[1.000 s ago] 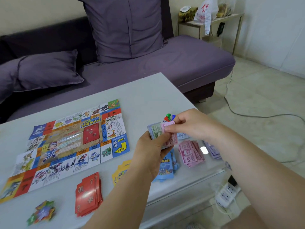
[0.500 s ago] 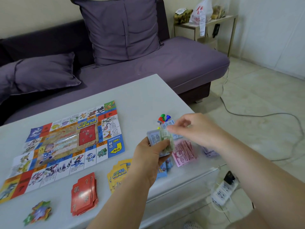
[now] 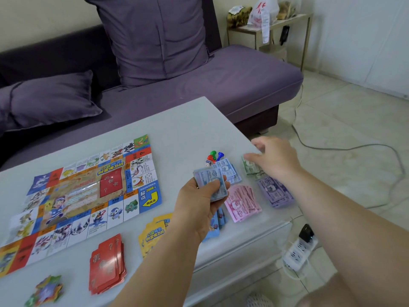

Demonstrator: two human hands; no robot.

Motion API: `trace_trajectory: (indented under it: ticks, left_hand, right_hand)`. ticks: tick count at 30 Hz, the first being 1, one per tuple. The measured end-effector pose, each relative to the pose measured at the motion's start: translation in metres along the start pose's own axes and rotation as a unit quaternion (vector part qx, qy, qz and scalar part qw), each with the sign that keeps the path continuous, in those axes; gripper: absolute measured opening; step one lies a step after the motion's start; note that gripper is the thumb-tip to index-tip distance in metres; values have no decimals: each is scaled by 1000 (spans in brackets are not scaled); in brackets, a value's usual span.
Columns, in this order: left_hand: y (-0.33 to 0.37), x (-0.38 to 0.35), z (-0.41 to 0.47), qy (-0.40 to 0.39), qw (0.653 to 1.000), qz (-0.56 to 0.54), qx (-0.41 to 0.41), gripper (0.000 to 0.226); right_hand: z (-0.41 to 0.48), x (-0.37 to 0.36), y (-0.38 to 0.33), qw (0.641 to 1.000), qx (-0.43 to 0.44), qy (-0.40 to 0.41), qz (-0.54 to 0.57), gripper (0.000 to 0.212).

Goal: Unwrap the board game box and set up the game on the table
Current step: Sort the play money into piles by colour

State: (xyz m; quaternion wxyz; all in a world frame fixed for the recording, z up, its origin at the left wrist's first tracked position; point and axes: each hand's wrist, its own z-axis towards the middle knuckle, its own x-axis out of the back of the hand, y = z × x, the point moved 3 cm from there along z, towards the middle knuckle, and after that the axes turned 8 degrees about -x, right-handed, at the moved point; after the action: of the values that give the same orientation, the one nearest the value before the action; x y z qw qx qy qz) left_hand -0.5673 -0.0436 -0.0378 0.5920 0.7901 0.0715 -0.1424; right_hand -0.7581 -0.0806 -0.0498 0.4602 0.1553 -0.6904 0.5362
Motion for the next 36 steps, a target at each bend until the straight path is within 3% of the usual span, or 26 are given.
trace_trajectory:
  ticks: [2, 3, 5, 7, 9, 14, 17, 22, 25, 30, 36]
  left_hand:
    - [-1, 0, 2, 5, 1000, 12, -3, 15]
    - [-1, 0, 4, 5, 1000, 17, -5, 14]
    - [-1, -1, 6, 1, 1000, 24, -9, 14]
    - [0, -3, 7, -8, 1000, 25, -14, 13]
    - [0, -3, 7, -11, 1000, 24, -12, 12]
    - [5, 6, 10, 20, 998, -49, 28, 16]
    - [6, 15, 15, 29, 999, -24, 10, 20]
    - [5, 25, 23, 69, 997, 11, -17, 14]
    - [8, 24, 27, 73, 997, -8, -20, 13]
    - [12, 14, 28, 35, 999, -15, -29, 18]
    - [15, 18, 27, 53, 992, -107, 31, 10]
  right_hand:
    - [-3, 7, -10, 998, 20, 50, 22, 48]
    - [-7, 12, -17, 996, 30, 36, 74, 45]
    - [-21, 15, -32, 984, 29, -74, 162, 39]
    - [-38, 9, -43, 967, 34, -193, 161, 29]
    - [-45, 1, -47, 959, 53, -238, 142, 19]
    - [-26, -5, -45, 965, 44, -170, 193, 5]
    - [-15, -11, -47, 974, 52, -131, 177, 14]
    - [-9, -10, -55, 969, 59, -121, 208, 19]
    - [-14, -5, -59, 944, 40, -167, 283, 21]
    - [-25, -21, -67, 950, 28, -253, 183, 7]
    - [-11, -15, -60, 970, 2, -161, 184, 13]
